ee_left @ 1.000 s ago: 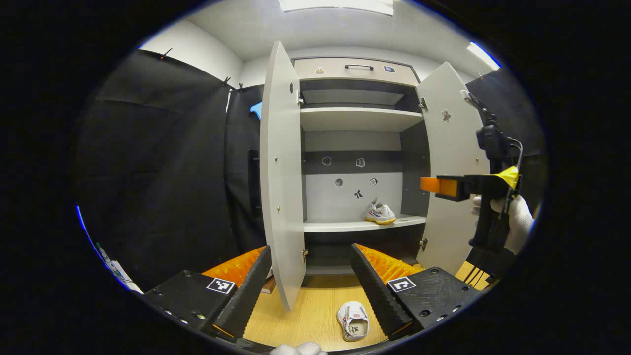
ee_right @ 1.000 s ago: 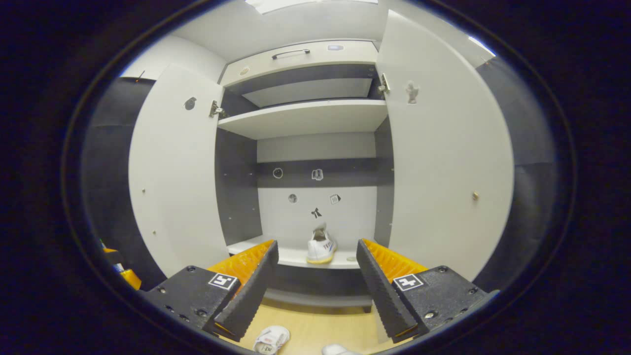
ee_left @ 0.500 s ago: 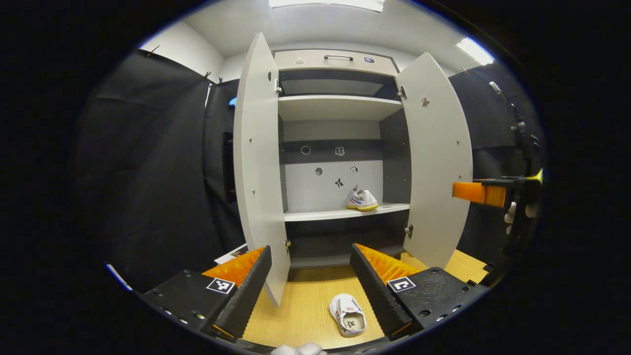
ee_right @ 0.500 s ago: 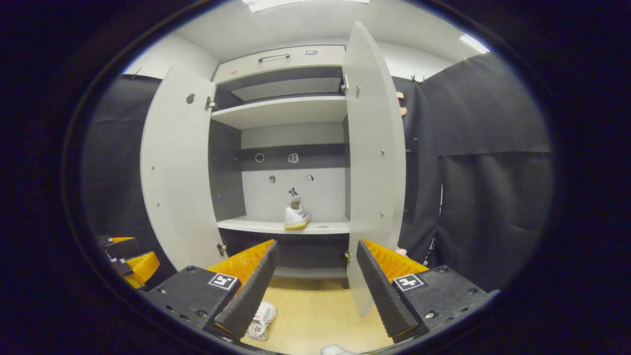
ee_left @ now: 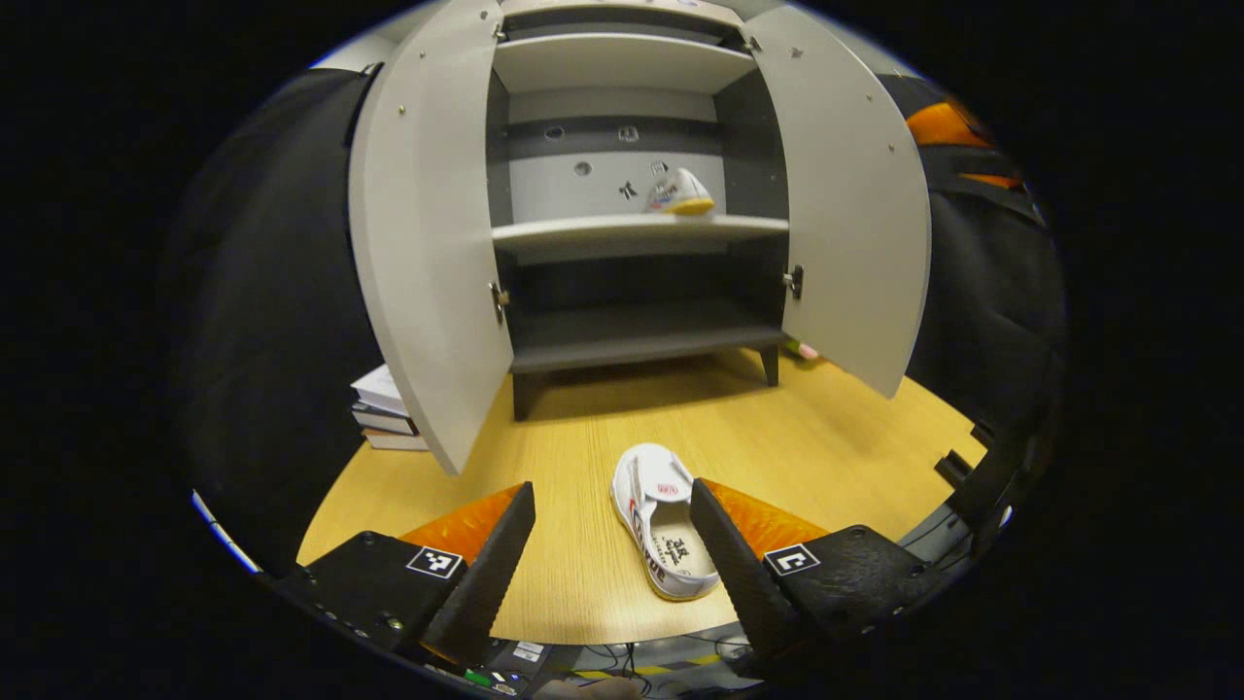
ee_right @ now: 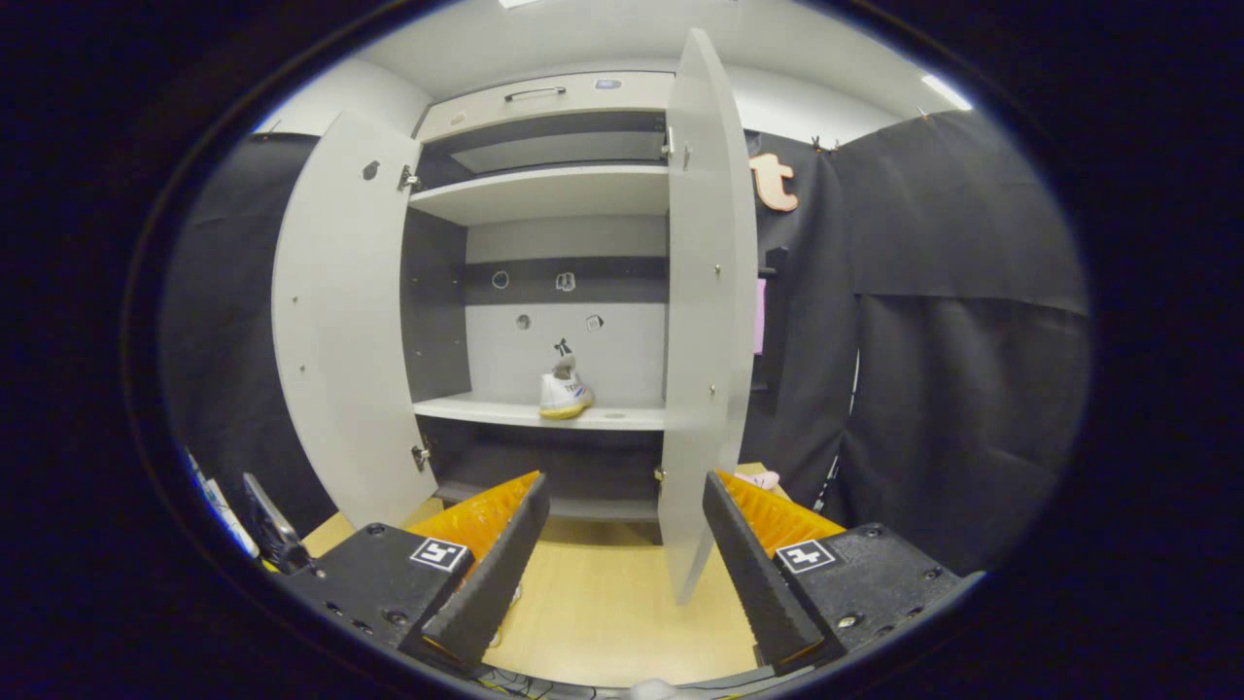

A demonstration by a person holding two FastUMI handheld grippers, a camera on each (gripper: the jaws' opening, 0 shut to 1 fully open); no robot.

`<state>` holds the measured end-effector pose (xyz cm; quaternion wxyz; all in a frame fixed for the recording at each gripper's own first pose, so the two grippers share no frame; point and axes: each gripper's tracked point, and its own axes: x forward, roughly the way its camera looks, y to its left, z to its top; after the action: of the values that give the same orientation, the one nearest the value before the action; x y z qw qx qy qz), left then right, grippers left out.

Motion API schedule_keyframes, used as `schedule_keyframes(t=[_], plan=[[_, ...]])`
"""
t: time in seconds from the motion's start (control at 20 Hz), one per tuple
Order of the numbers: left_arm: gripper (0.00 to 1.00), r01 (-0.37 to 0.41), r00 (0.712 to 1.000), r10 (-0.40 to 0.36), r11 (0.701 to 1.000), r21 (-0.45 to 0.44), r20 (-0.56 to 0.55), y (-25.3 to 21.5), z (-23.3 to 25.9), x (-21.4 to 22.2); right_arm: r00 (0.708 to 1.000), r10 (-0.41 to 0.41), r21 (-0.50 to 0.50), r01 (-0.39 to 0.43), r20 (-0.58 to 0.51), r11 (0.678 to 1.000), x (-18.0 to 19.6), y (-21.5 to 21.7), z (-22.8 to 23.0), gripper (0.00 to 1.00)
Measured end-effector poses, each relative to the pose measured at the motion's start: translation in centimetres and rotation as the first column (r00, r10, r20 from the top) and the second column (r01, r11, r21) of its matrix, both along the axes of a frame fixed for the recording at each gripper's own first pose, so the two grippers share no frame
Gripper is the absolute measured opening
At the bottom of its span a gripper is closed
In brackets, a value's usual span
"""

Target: Grab one shoe with the right hand and put it into the shoe cabinet, grab the other shoe with the left hand and put it into the shoe cabinet; then close the right door with the right hand and the left door with the left hand.

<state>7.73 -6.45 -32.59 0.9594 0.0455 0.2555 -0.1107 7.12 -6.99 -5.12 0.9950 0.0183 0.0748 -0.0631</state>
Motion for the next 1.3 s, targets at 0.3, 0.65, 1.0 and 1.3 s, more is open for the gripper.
schedule_keyframes(t=[0.3, 0.65, 1.0, 1.3], plan=[[0.97, 0.026, 0.993, -0.018, 0.997, 0.069, -0.120, -0.2, -8.6, 2.9, 0.997, -0.015, -0.001, 0.015, -0.079, 1.000, -0.6, -0.9, -2.4, 1.00], [0.97, 0.038, 0.985, -0.025, 0.997, 0.073, -0.171, -0.4, -11.0, 7.3, 0.992, 0.004, 0.027, -0.001, -0.122, 1.000, 2.0, -1.2, -4.0, 1.00], [0.98, -0.020, 0.984, 0.029, 0.999, 0.050, -0.177, -0.8, -11.7, 11.0, 0.988, 0.075, 0.030, -0.072, -0.138, 0.997, 5.1, 0.9, -4.1, 1.00], [0.52, 0.017, 0.983, -0.009, 0.999, 0.038, -0.186, -2.7, -11.9, 12.0, 0.981, 0.120, 0.025, -0.118, -0.153, 0.993, 6.8, 2.2, -4.4, 1.00]])
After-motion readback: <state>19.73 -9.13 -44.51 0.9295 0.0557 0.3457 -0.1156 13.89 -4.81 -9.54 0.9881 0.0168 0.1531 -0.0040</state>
